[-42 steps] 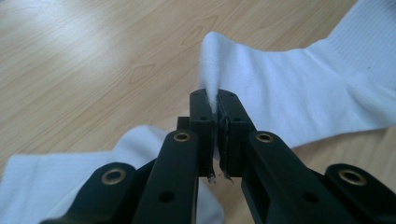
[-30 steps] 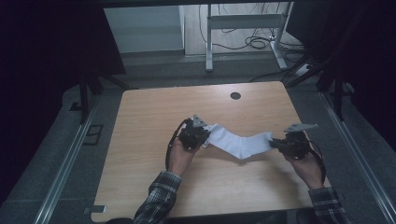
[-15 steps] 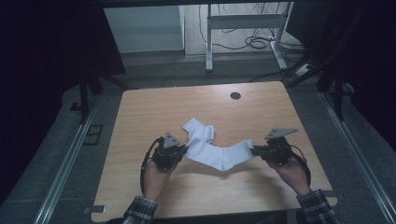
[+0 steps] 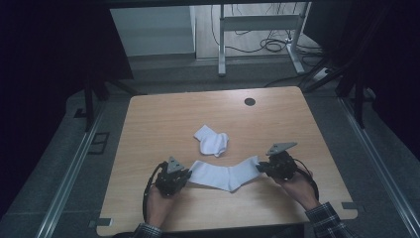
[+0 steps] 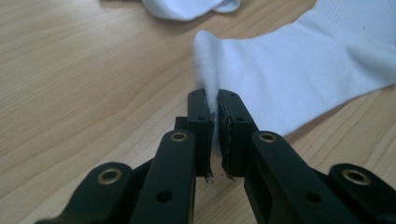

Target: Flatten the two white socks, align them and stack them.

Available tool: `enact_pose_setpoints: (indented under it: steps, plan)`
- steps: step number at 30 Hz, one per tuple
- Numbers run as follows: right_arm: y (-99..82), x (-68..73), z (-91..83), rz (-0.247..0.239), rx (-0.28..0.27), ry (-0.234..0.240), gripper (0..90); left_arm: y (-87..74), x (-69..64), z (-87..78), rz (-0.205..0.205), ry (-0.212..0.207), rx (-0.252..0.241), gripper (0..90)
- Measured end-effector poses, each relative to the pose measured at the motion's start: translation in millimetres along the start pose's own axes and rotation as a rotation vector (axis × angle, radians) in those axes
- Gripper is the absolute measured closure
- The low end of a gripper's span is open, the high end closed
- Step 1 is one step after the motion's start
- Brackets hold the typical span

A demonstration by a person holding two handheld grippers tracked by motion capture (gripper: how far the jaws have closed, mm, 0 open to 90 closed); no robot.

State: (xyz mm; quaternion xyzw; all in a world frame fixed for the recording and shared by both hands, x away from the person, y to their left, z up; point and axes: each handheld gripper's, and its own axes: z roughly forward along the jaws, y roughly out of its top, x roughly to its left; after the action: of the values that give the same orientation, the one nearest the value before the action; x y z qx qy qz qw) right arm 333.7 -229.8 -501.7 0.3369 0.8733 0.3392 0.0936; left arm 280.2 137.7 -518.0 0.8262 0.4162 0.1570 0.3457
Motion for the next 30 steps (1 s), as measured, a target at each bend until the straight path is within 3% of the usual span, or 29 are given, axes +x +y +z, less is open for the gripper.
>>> enact_pose_setpoints:
  steps: [7,11,17,30]
  plan:
    - [-8.1,-0.9,13.2,-0.028,0.058,-0.022,77.1,-6.4,-3.3,13.0,0.000,0.026,0.056,81.5]
    - [-10.0,-0.9,15.1,-0.042,0.066,-0.033,74.2,-7.1,-1.1,12.8,-0.018,0.031,0.047,77.6]
    - [-8.5,-2.9,6.8,-0.057,0.026,-0.058,66.4,-5.7,3.1,7.4,-0.038,0.045,0.014,66.3]
    - [-18.5,-29.9,-1.1,-0.032,-0.014,-0.143,46.3,6.2,13.5,3.1,-0.055,0.037,-0.054,49.7]
